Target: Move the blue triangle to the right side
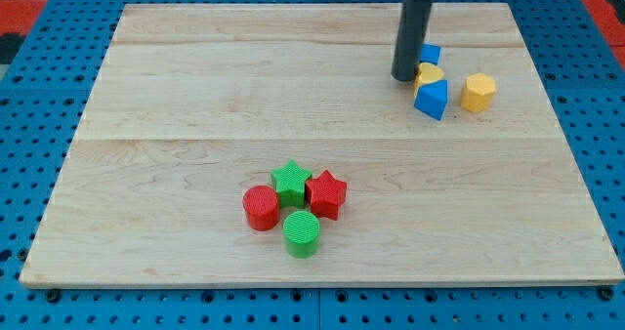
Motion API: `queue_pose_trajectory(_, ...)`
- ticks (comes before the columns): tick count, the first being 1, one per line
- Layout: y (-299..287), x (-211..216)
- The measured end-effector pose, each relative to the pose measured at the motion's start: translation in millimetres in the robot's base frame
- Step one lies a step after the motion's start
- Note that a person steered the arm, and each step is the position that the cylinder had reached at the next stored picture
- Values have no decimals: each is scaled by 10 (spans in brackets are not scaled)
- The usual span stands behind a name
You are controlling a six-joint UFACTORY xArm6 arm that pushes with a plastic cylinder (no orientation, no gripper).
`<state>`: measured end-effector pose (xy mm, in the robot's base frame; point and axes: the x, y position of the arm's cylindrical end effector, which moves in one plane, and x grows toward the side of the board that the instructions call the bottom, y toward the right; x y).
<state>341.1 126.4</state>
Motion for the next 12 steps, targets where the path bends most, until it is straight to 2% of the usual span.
queue_pose_trajectory(2, 442, 107)
queue_pose_trajectory(3, 451, 141)
queue_pose_trajectory(6, -301, 257)
queue_pose_trajectory(7, -250, 788)
queue_pose_trajectory(12, 395, 872)
